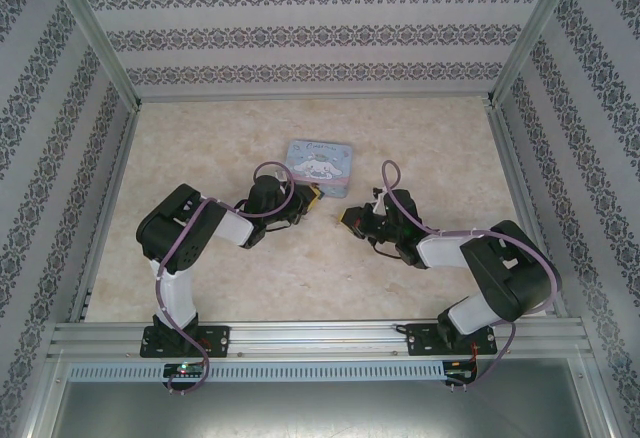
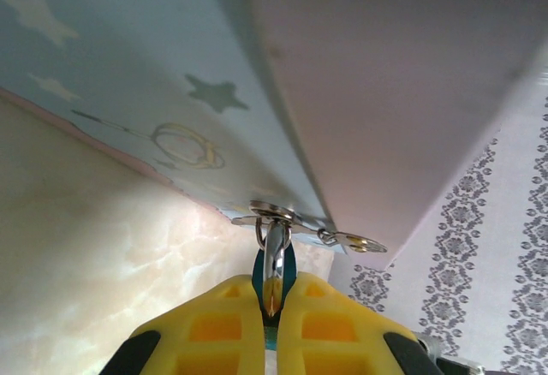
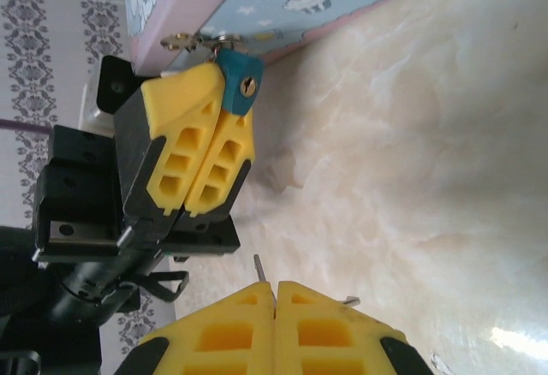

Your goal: Unlock the padlock with the key

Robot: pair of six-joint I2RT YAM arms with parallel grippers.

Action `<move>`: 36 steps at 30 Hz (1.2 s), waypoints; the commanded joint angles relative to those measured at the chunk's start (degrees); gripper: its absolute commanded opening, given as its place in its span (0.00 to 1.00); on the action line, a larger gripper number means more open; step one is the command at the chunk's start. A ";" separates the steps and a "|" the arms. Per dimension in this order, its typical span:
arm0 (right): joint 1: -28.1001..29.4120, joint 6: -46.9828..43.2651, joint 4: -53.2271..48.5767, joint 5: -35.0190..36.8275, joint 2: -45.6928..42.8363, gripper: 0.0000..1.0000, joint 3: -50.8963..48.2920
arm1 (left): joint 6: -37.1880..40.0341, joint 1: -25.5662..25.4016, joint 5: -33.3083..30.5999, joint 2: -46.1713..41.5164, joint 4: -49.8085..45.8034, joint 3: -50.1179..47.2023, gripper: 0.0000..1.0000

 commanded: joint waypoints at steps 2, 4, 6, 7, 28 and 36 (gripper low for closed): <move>0.24 2.31 2.54 4.36 -0.82 0.00 0.10 | -4.85 0.59 1.82 -2.06 6.25 -0.28 0.00; 0.56 3.40 2.53 5.56 -0.67 0.00 0.56 | -6.21 0.60 1.61 -2.14 7.27 -0.47 0.00; 1.07 4.86 2.80 6.82 -0.25 0.00 0.90 | -7.42 0.56 1.09 -2.14 8.29 -0.68 0.00; 1.30 5.58 2.90 7.42 0.01 0.00 1.09 | -7.99 0.56 0.64 -2.26 8.85 -0.93 0.00; 4.97 15.39 7.37 15.30 7.22 0.00 6.19 | -9.88 0.31 -0.71 -1.65 11.73 -1.94 0.00; 4.97 15.76 7.73 15.03 8.26 0.00 7.45 | -9.64 0.29 -0.59 -1.43 11.56 -1.91 0.00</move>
